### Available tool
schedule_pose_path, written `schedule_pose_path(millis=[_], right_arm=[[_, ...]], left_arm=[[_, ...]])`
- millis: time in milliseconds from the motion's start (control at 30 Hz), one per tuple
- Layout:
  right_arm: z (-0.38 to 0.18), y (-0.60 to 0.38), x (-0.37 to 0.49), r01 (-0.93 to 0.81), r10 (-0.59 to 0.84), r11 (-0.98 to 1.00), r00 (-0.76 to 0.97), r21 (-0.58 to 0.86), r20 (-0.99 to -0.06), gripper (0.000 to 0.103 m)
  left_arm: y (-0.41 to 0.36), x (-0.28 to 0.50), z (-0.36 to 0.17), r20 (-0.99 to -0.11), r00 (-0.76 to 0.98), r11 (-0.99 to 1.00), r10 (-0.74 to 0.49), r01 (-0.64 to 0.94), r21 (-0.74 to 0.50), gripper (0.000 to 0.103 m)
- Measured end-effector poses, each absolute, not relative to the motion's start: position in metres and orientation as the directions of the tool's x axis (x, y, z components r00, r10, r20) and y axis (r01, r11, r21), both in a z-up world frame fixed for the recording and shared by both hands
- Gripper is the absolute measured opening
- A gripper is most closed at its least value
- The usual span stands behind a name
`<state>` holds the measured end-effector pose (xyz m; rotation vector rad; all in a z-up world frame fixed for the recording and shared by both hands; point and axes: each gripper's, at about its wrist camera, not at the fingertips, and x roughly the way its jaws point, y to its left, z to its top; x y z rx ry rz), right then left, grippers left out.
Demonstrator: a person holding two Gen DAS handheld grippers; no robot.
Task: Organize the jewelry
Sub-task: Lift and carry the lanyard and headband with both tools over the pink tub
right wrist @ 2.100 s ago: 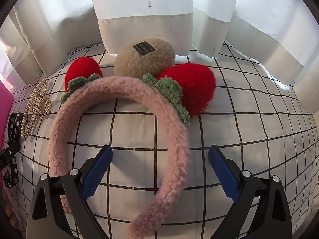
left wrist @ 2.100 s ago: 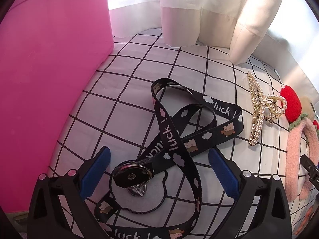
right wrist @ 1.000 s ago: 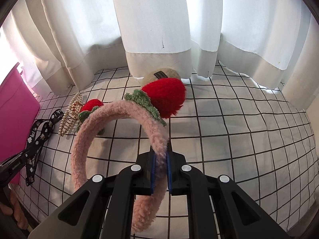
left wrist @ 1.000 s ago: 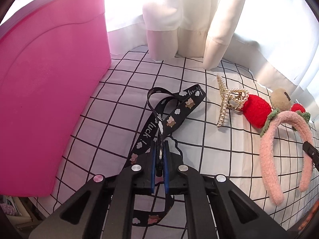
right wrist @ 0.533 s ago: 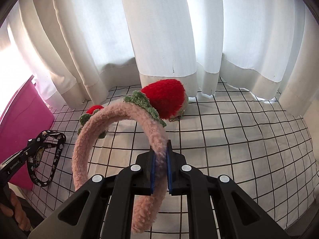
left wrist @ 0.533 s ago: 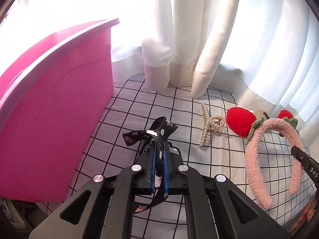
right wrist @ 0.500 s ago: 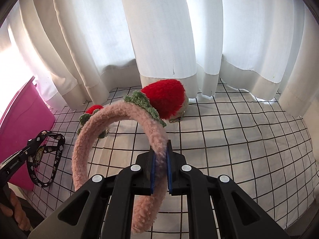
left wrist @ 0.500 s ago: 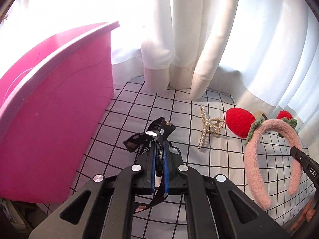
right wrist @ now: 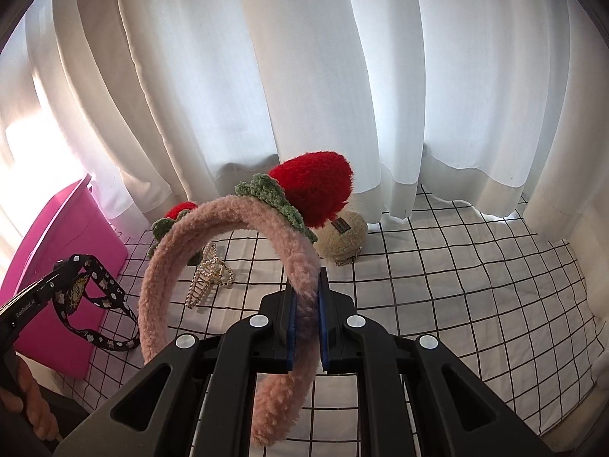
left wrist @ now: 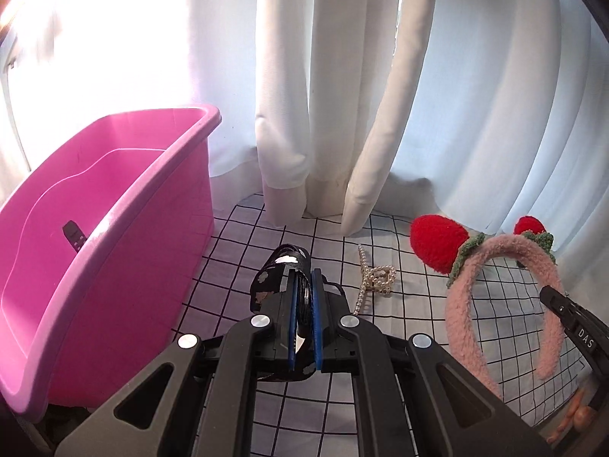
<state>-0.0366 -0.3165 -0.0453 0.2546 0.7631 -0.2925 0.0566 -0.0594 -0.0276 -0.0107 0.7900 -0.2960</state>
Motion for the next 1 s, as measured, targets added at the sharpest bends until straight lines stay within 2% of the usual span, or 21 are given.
schedule_pose_path(millis=[567,767,1000], right_arm=[[0.032,-0.256,-0.009,0.221,-0.094,0.964,0.808,0.151,-0.582,0.009],[0.062,-0.214,0.023,0.118,-0.016,0.98,0.849,0.16,-0.528,0.009],[0.081,-0.145,0.067,-0.024,0.099,0.988,0.857,0.153,-0.506,0.009]], left_arm=[[-0.005,0.059,0.071,-0.552,0.767,0.945,-0.326,0.268,-0.185,0.007],[0.041,0.072,0.108,-0.502,0.812,0.954,-0.297,0.224,-0.201,0.007],[0.108,0.092,0.126,-0.492,0.85,0.977,-0.188,0.111,-0.181,0.007]])
